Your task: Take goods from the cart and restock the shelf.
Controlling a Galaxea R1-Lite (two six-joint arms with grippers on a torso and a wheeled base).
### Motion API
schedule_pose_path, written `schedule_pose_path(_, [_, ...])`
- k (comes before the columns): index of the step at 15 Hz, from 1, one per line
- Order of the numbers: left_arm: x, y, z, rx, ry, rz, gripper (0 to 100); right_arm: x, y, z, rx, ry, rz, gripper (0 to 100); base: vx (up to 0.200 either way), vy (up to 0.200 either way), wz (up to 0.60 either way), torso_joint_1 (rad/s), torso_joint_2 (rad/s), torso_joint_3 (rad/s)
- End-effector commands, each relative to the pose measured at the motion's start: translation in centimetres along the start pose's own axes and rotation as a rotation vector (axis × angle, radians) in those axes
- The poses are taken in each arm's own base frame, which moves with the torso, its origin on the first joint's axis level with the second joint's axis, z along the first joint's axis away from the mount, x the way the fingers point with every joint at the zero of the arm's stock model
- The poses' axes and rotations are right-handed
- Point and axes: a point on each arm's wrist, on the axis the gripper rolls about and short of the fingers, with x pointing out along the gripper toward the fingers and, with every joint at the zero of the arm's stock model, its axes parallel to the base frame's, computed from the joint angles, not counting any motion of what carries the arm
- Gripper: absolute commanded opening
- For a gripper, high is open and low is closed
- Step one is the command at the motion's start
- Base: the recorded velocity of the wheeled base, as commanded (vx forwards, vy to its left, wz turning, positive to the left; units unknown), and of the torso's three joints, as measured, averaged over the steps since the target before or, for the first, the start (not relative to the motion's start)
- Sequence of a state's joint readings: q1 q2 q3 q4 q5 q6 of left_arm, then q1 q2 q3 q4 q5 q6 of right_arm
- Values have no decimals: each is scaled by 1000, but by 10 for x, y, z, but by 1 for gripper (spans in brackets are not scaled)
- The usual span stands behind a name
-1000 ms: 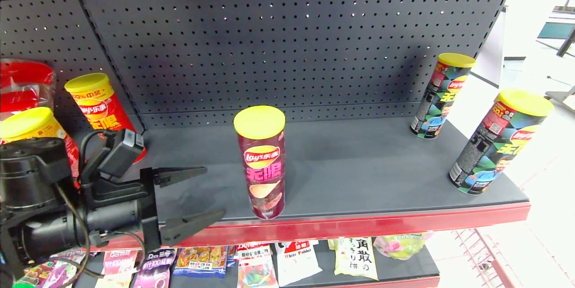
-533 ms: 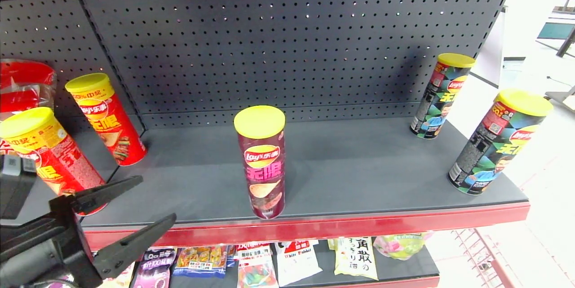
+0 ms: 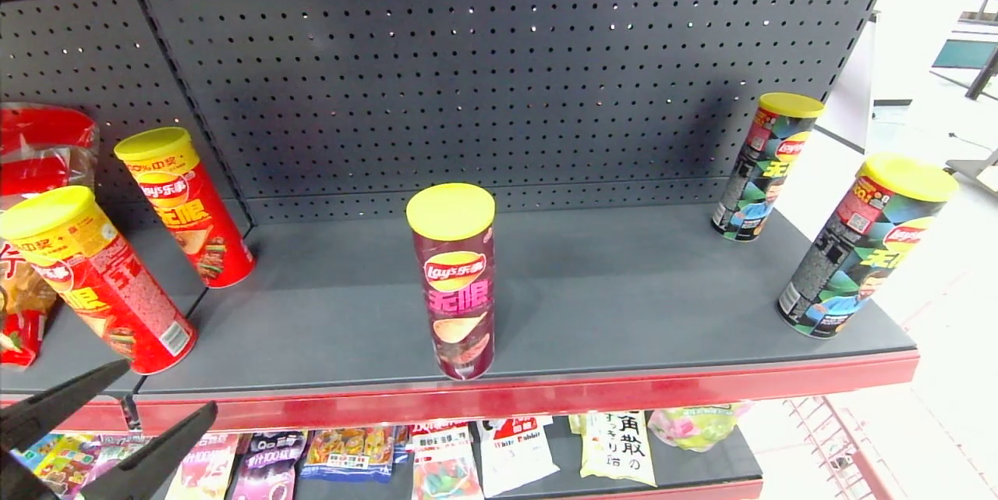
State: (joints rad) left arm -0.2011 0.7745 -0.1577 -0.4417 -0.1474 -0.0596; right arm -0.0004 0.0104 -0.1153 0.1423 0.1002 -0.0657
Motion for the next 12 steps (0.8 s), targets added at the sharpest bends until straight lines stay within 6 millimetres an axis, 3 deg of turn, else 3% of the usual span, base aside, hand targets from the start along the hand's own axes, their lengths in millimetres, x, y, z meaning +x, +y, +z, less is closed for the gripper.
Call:
schedule_pose_path(1, [-24, -3, 11, 8, -75, 59, 100, 0, -3, 47, -2, -13, 5, 0, 0, 0, 0, 0, 0, 0])
schedule_pose_path(2, [-35, -4, 5, 7, -47, 51, 100, 8, -6, 78, -2, 2, 35, 0, 0, 0, 0, 0, 0, 0])
schedule_pose_path(4, [-47, -6, -5, 7, -36, 21, 100, 28, -7, 114, -2, 36, 215, 0, 0, 0, 0, 0, 0, 0])
schedule_pose_path(7, [-53, -7, -11, 7, -39, 16, 100, 57, -5, 135, -63, 87, 427, 0, 0, 0, 0, 0, 0, 0])
schedule_pose_path(8, [-57, -7, -13, 10, -47, 16, 100, 81, 0, 148, -82, 133, 536, 0, 0, 0, 0, 0, 0, 0])
schedule_pose_path(9, [-57, -7, -13, 11, -45, 16, 100, 84, 1, 150, -83, 138, 548, 0, 0, 0, 0, 0, 0, 0])
schedule_pose_path(12, [-62, -8, -18, 32, -39, 19, 100, 159, 21, 176, -91, 159, 636, 0, 0, 0, 0, 0, 0, 0])
